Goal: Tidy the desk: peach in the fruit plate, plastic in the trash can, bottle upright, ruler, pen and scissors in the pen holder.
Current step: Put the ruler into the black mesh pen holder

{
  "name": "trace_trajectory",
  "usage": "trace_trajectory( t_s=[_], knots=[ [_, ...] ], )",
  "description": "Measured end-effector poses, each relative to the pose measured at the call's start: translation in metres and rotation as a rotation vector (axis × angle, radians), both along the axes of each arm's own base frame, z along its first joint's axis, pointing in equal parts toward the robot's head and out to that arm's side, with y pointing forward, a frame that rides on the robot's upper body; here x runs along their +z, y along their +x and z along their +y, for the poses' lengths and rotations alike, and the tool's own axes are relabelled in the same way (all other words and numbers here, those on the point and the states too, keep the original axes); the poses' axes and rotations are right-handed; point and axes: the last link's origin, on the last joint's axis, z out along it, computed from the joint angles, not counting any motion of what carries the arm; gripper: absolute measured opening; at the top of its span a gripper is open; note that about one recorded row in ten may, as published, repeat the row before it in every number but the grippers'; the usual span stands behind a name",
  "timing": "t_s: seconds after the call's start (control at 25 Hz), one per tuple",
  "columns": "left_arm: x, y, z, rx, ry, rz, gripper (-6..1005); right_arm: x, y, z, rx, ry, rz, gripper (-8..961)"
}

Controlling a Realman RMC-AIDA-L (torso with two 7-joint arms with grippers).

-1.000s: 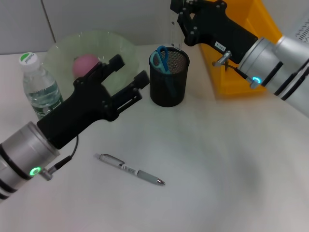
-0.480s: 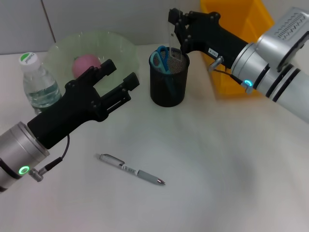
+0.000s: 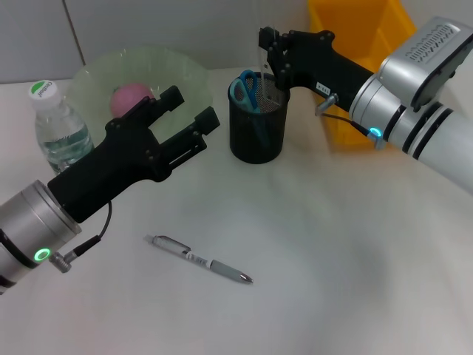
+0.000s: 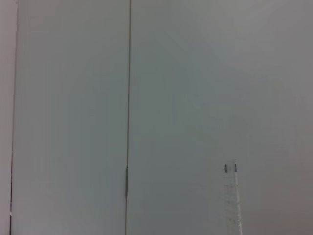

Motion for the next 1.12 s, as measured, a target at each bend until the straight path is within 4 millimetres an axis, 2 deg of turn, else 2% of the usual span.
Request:
trace_trajectory(
  t_s=[0.92, 1.12],
  knots=[
    [-0.003, 0.0053, 0.0025, -0.024, -0.008, 0.013, 774, -0.0045, 0.0067, 0.0012, -0.048, -0.014, -0.022, 10],
    [-0.0026, 0.0047, 0.0027, -0.022, -0.007, 0.014, 771, -0.0035, 0.0085, 0.0007, -0.058, -0.011, -0.012, 179]
  ],
)
